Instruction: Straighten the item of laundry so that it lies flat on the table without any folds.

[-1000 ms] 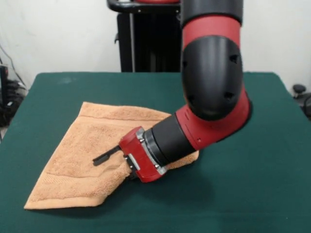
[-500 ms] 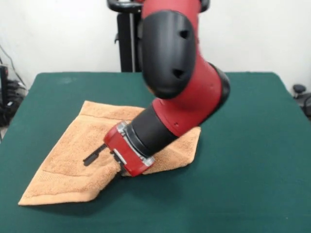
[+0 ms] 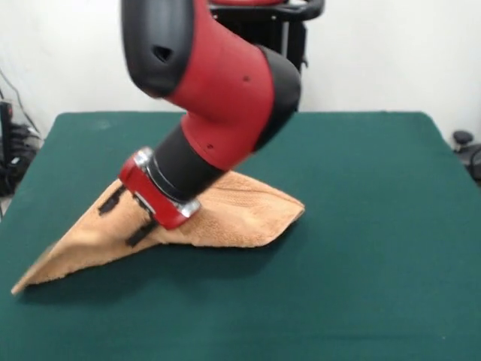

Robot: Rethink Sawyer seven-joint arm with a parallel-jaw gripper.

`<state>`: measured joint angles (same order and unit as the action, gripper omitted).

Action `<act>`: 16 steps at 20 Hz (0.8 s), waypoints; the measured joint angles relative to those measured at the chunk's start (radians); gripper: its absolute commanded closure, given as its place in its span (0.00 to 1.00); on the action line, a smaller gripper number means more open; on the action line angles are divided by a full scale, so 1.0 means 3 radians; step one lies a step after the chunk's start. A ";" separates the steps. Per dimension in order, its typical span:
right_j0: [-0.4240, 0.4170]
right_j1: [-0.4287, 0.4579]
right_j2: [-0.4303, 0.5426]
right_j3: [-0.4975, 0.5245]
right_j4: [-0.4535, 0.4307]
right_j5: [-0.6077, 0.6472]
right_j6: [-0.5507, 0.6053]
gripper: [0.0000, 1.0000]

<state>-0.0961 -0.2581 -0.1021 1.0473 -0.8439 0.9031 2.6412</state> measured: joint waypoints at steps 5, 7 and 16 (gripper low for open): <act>-0.0105 -0.0192 0.0045 0.0232 0.0039 0.0001 -0.0263 0.00; -0.0127 -0.0241 0.0063 0.0291 0.0039 0.0001 -0.0302 0.00; -0.0147 -0.0255 0.0188 0.0330 0.0038 0.0000 -0.0302 0.00</act>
<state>-0.1402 -0.3347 -0.0456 1.1462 -0.8326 0.9031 2.5505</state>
